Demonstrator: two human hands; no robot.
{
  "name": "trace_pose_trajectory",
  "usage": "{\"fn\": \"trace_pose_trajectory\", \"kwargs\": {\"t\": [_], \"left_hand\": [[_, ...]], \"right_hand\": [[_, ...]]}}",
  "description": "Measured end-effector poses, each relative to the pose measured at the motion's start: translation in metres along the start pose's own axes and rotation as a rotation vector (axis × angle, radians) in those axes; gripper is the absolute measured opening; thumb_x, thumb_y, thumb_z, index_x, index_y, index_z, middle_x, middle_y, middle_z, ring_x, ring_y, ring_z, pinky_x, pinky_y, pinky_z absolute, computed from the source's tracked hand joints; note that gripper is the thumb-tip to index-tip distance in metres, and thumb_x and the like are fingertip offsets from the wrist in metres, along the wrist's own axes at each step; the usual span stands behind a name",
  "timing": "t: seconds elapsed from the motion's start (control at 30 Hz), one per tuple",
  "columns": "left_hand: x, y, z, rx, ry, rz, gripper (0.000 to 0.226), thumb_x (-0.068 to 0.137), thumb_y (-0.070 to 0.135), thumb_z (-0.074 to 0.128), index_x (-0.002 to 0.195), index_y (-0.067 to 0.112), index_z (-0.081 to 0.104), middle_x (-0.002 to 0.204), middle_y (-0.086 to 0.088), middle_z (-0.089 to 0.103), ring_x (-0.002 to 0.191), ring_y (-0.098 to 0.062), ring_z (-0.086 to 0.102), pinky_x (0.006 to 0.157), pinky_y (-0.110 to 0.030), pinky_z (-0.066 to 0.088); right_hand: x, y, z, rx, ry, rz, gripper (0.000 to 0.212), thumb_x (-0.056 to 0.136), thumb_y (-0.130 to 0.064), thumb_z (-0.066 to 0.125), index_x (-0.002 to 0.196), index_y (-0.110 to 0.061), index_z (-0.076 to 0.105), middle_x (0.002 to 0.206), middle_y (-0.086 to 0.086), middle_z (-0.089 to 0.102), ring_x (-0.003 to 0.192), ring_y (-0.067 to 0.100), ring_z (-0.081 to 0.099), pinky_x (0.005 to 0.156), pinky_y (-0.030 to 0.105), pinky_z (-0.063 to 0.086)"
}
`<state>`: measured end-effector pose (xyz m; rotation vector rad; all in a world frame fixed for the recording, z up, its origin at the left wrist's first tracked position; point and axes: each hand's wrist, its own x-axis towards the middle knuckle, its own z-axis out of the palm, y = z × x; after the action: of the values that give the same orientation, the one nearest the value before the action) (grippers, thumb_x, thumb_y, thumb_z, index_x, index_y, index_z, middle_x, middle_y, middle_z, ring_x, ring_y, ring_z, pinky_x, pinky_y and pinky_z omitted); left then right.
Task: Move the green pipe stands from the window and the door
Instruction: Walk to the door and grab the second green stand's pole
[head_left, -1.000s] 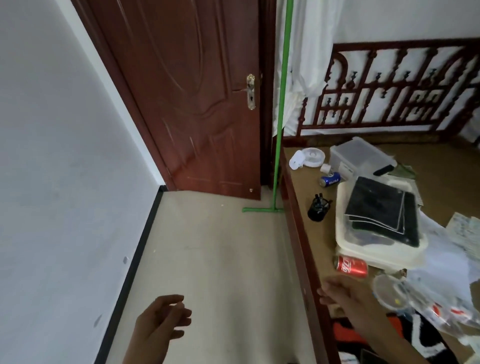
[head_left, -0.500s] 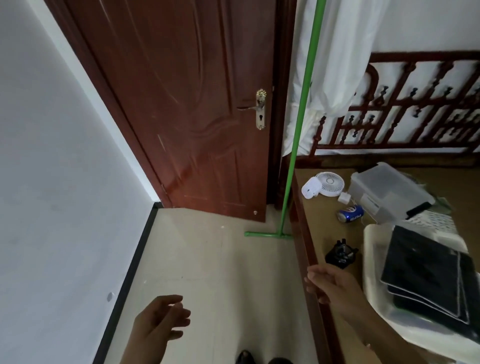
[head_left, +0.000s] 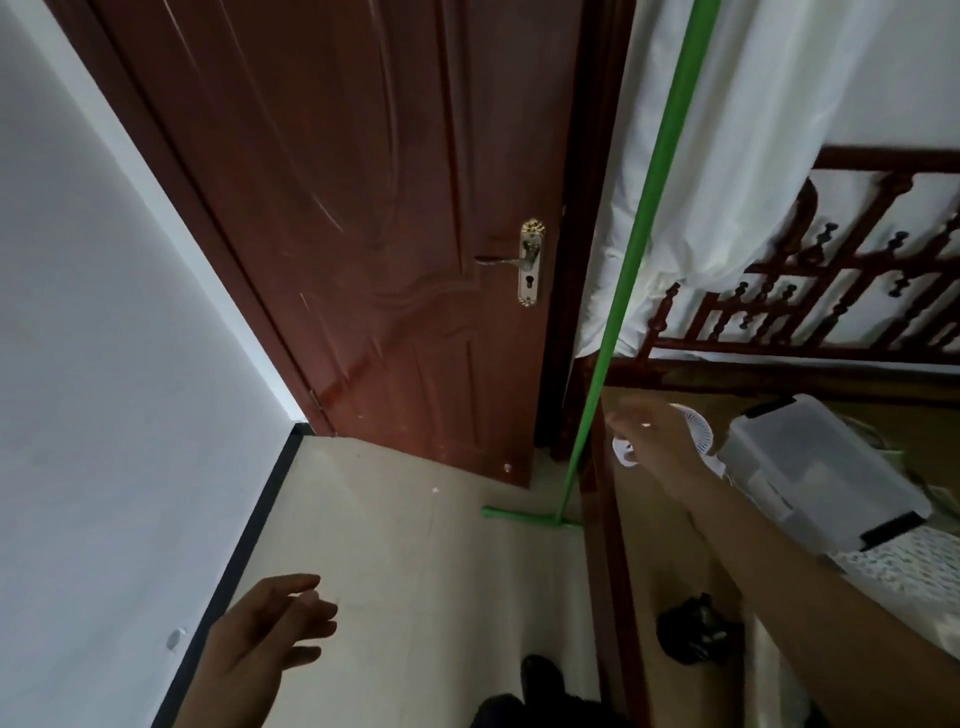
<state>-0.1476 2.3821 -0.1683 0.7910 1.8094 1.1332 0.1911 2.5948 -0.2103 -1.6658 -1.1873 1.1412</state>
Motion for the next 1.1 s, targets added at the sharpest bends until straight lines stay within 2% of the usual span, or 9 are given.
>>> {"fn": "trace_pose_trajectory", "kwargs": {"t": [0.1, 0.2, 0.27, 0.37, 0.4, 0.53, 0.6, 0.87, 1.1], "left_hand": [[0.015, 0.012, 0.022, -0.024, 0.039, -0.004, 0.013, 0.090, -0.002, 0.054, 0.094, 0.000, 0.067, 0.074, -0.010, 0.076, 0.082, -0.038, 0.070, 0.069, -0.042, 0.054], [0.026, 0.021, 0.035, -0.055, 0.083, 0.003, 0.014, 0.090, -0.002, 0.053, 0.095, -0.001, 0.066, 0.074, -0.010, 0.076, 0.083, -0.037, 0.069, 0.070, -0.042, 0.053], [0.030, 0.023, 0.040, -0.074, 0.111, -0.001, 0.014, 0.090, -0.002, 0.053, 0.095, -0.001, 0.066, 0.074, -0.011, 0.075, 0.084, -0.038, 0.069, 0.071, -0.043, 0.053], [0.035, 0.022, 0.038, -0.092, 0.175, -0.019, 0.014, 0.090, -0.001, 0.053, 0.094, 0.000, 0.066, 0.072, -0.012, 0.076, 0.084, -0.038, 0.069, 0.072, -0.044, 0.053], [0.036, 0.021, 0.037, -0.102, 0.199, -0.025, 0.013, 0.090, -0.001, 0.053, 0.093, 0.000, 0.066, 0.071, -0.012, 0.076, 0.084, -0.038, 0.069, 0.072, -0.044, 0.053], [0.040, 0.018, 0.031, -0.130, 0.279, -0.057, 0.013, 0.090, -0.002, 0.054, 0.093, -0.002, 0.066, 0.066, -0.012, 0.075, 0.083, -0.038, 0.069, 0.071, -0.044, 0.053], [0.043, 0.018, 0.031, -0.141, 0.302, -0.079, 0.012, 0.090, -0.002, 0.055, 0.093, -0.001, 0.066, 0.064, -0.011, 0.075, 0.084, -0.039, 0.069, 0.071, -0.044, 0.053], [0.053, 0.021, 0.008, -0.168, 0.417, -0.091, 0.013, 0.090, -0.001, 0.055, 0.091, 0.002, 0.068, 0.074, -0.012, 0.076, 0.081, -0.038, 0.070, 0.072, -0.046, 0.054], [0.074, 0.014, -0.046, -0.216, 0.526, -0.124, 0.012, 0.090, 0.001, 0.056, 0.096, -0.002, 0.066, 0.085, -0.026, 0.073, 0.080, -0.038, 0.069, 0.067, -0.040, 0.053]], "right_hand": [[0.085, -0.023, -0.005, 0.006, 0.081, -0.052, 0.053, 0.080, -0.015, 0.072, 0.127, -0.009, 0.047, 0.092, -0.001, 0.057, 0.081, 0.020, 0.060, 0.071, 0.037, 0.051], [0.155, -0.046, -0.010, 0.013, 0.115, -0.015, 0.080, 0.078, -0.026, 0.074, 0.143, -0.017, 0.030, 0.138, 0.013, 0.049, 0.120, 0.031, 0.054, 0.094, 0.049, 0.053], [0.185, -0.064, -0.005, -0.005, 0.118, -0.009, 0.076, 0.081, -0.028, 0.071, 0.143, -0.014, 0.030, 0.135, 0.017, 0.050, 0.117, 0.034, 0.057, 0.094, 0.048, 0.052], [0.214, -0.080, 0.007, -0.065, 0.136, -0.041, 0.048, 0.089, -0.030, 0.060, 0.126, -0.003, 0.046, 0.089, 0.008, 0.057, 0.105, 0.038, 0.062, 0.074, 0.039, 0.048], [0.219, -0.082, 0.011, -0.086, 0.157, -0.046, 0.043, 0.090, -0.031, 0.057, 0.121, -0.001, 0.050, 0.084, 0.008, 0.056, 0.102, 0.039, 0.063, 0.072, 0.039, 0.046], [0.227, -0.088, 0.033, -0.240, 0.156, -0.136, 0.046, 0.093, -0.040, 0.051, 0.114, 0.002, 0.054, 0.101, 0.022, 0.064, 0.099, 0.042, 0.064, 0.085, 0.048, 0.051], [0.229, -0.092, 0.049, -0.287, 0.117, -0.185, 0.052, 0.093, -0.045, 0.051, 0.111, 0.003, 0.058, 0.107, 0.024, 0.066, 0.100, 0.042, 0.063, 0.087, 0.046, 0.049], [0.223, -0.136, 0.151, -0.391, -0.053, -0.380, 0.054, 0.095, -0.042, 0.051, 0.112, 0.009, 0.060, 0.112, 0.032, 0.065, 0.107, 0.048, 0.060, 0.089, 0.048, 0.047], [0.210, -0.176, 0.269, -0.435, -0.156, -0.425, 0.056, 0.095, -0.041, 0.050, 0.108, 0.013, 0.062, 0.114, 0.037, 0.062, 0.108, 0.049, 0.058, 0.091, 0.047, 0.045]]}}
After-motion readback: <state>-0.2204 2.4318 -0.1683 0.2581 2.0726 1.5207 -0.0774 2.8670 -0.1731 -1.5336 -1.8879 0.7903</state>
